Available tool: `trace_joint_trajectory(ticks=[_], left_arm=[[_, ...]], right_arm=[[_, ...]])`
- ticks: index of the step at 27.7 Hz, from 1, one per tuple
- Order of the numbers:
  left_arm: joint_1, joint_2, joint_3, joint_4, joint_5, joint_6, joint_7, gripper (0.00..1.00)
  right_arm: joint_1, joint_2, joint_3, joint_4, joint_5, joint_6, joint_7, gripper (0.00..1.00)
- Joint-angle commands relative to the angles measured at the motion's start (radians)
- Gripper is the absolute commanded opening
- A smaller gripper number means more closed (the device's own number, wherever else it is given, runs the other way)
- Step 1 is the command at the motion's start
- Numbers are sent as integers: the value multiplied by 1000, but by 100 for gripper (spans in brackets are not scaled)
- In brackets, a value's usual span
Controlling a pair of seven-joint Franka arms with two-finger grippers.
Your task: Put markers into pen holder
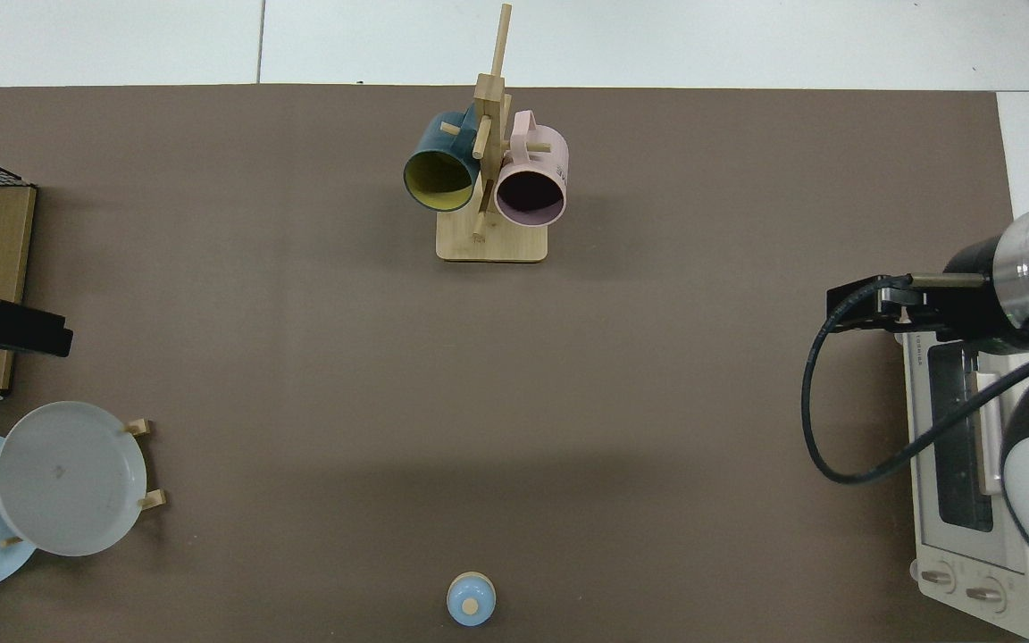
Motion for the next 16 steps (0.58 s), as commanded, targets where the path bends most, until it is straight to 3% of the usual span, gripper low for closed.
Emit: trace_joint_trajectory(ticks=[1, 16], left_arm=[[-22, -8, 21, 2, -22, 12, -11, 100], [-24, -4, 27, -2, -40, 43, -11, 99]], right_arm=[[-16, -19, 5, -27, 11, 25, -22, 100], [-16, -19, 5, -27, 11, 25, -22, 100]])
